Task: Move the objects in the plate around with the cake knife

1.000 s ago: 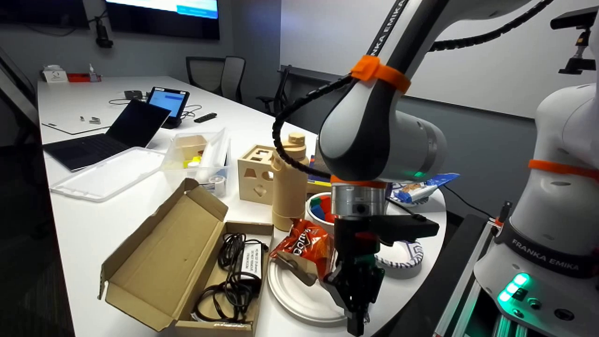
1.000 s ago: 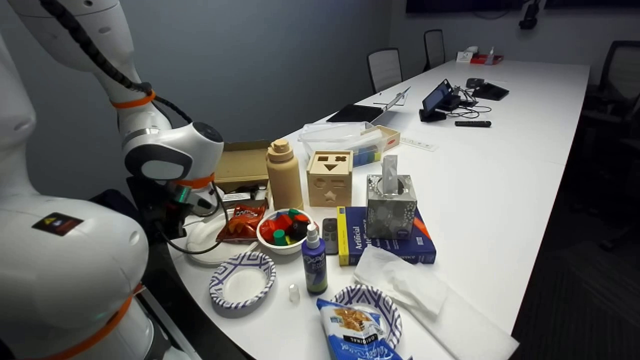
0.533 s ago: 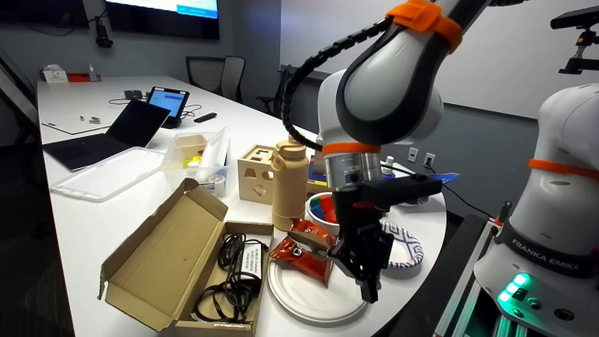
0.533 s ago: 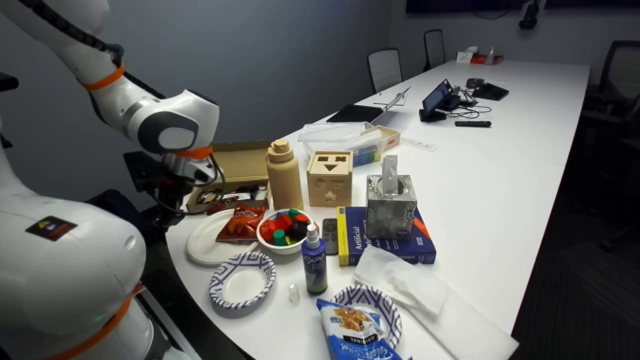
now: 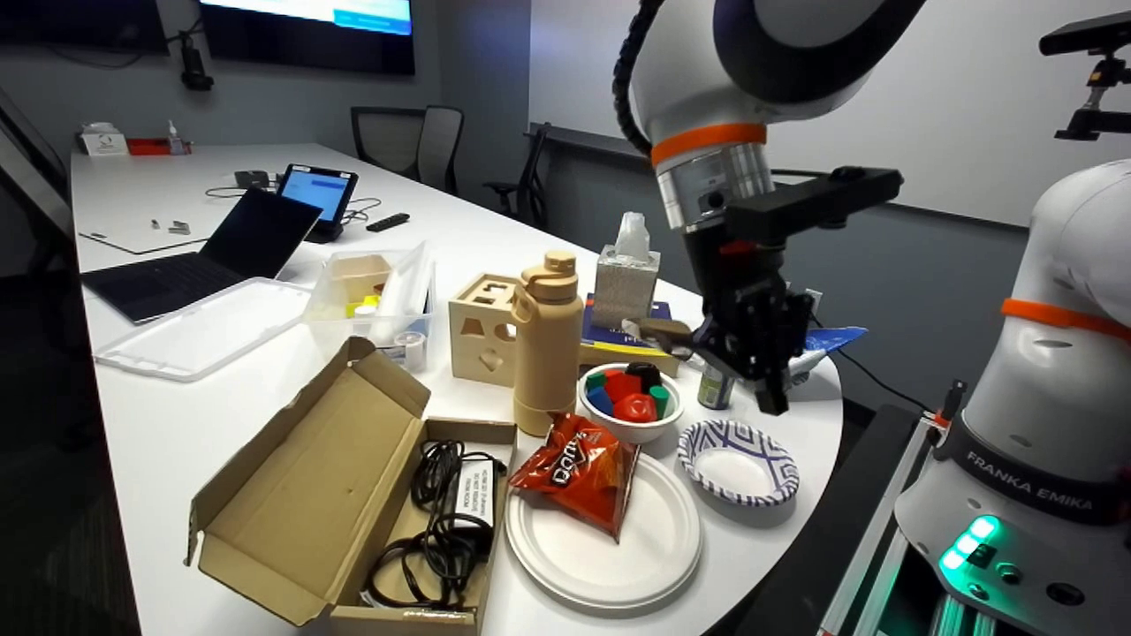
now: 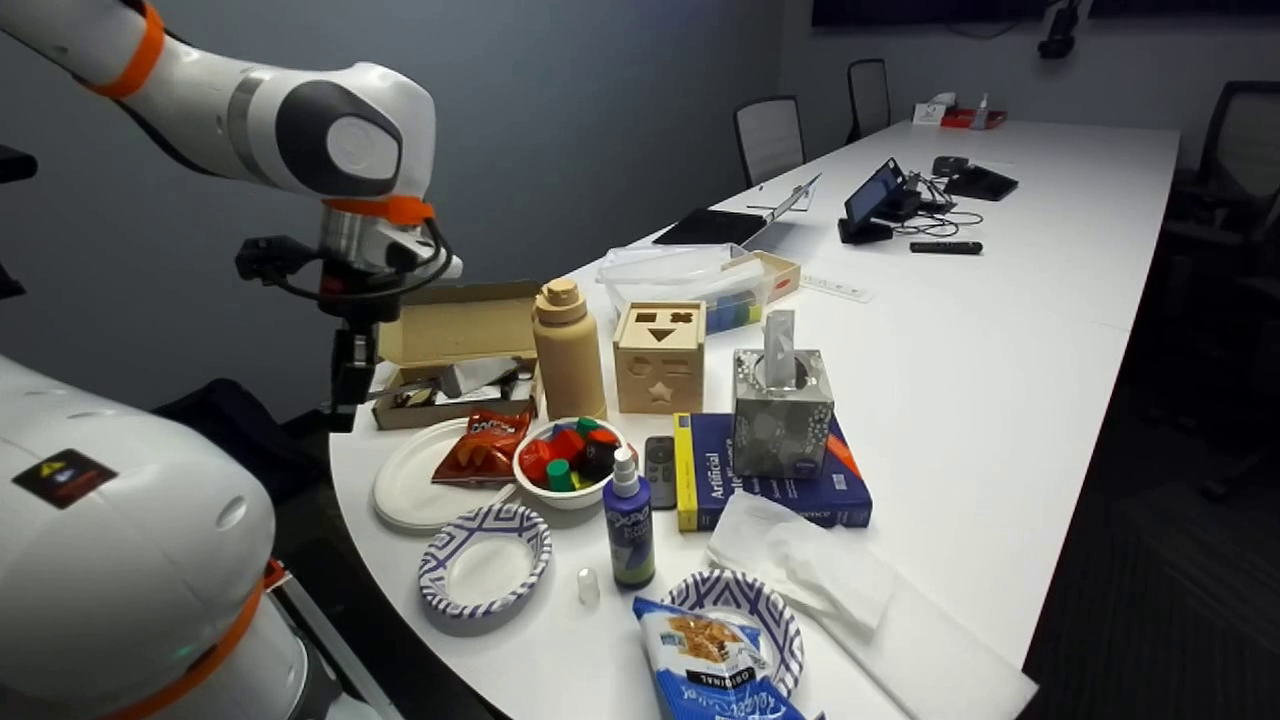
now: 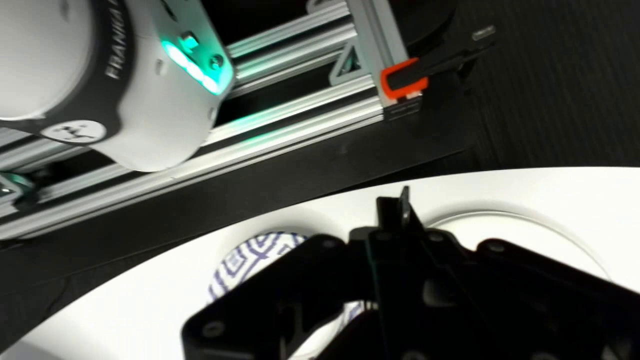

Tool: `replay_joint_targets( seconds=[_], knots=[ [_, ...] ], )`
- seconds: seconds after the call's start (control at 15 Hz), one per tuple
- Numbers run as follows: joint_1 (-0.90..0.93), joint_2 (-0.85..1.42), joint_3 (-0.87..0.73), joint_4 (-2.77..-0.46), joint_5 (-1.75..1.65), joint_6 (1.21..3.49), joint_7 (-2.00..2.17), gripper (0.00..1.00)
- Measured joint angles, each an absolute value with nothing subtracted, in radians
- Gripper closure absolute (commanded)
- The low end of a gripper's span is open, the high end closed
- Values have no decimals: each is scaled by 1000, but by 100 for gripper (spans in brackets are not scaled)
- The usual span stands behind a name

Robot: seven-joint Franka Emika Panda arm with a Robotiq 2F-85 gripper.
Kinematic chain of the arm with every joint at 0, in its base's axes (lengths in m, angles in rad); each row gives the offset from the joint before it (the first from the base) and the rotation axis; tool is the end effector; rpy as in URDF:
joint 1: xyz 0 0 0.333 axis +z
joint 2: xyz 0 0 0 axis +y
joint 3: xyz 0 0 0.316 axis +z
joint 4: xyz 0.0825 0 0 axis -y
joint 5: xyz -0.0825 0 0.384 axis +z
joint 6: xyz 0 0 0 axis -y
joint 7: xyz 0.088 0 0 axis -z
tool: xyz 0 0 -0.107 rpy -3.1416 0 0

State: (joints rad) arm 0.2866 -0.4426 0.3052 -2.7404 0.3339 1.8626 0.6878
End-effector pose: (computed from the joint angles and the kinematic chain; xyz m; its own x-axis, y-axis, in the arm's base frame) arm 0.2563 0.1903 0.3204 0.8518 -0.3267 -0.4096 -0.2733 -0.9440 0.1847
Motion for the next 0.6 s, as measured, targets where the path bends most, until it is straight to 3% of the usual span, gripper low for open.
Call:
replay_joint_targets(
  seconds=[0.33, 0.6],
  knots=[
    [195, -641, 223, -2742, 227, 1528, 660, 99],
    [142, -648, 211, -2745, 214, 1488, 577, 99]
  ],
)
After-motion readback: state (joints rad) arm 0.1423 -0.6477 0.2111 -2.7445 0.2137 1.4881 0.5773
